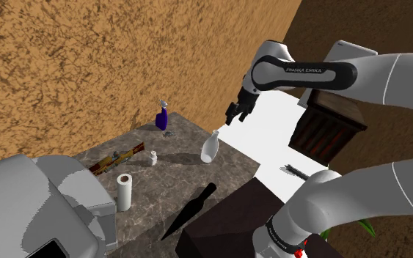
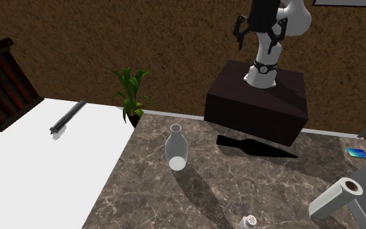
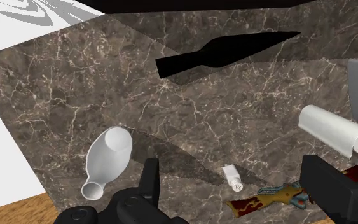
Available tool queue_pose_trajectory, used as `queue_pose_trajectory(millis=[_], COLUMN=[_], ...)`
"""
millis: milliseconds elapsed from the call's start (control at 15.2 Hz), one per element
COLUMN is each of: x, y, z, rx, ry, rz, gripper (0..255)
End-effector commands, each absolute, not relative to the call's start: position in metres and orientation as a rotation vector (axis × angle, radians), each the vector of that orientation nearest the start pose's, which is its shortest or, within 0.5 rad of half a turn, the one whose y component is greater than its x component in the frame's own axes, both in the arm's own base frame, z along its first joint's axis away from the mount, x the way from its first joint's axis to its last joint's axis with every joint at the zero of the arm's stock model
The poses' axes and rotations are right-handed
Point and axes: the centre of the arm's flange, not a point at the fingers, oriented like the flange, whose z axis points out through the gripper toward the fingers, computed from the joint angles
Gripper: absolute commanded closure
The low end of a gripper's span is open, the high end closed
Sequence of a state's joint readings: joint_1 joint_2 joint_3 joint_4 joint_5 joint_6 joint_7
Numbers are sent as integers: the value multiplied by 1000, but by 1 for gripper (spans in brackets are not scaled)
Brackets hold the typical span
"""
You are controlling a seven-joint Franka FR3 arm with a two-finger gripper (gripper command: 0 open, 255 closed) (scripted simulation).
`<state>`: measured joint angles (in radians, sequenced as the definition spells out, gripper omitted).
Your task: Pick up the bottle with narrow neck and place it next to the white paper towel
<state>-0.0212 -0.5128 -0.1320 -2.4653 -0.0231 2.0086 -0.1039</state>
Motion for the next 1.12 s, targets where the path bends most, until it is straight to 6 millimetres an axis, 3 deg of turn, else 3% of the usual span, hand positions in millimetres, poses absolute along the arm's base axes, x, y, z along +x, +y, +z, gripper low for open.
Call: queue_pose_trajectory(millis=[0,1056], x=[409,519], y=[-77,-184], z=[459,315], rx=[-3107,-3130], ry=[33,0], rz=[-91,-86], gripper=[0,0])
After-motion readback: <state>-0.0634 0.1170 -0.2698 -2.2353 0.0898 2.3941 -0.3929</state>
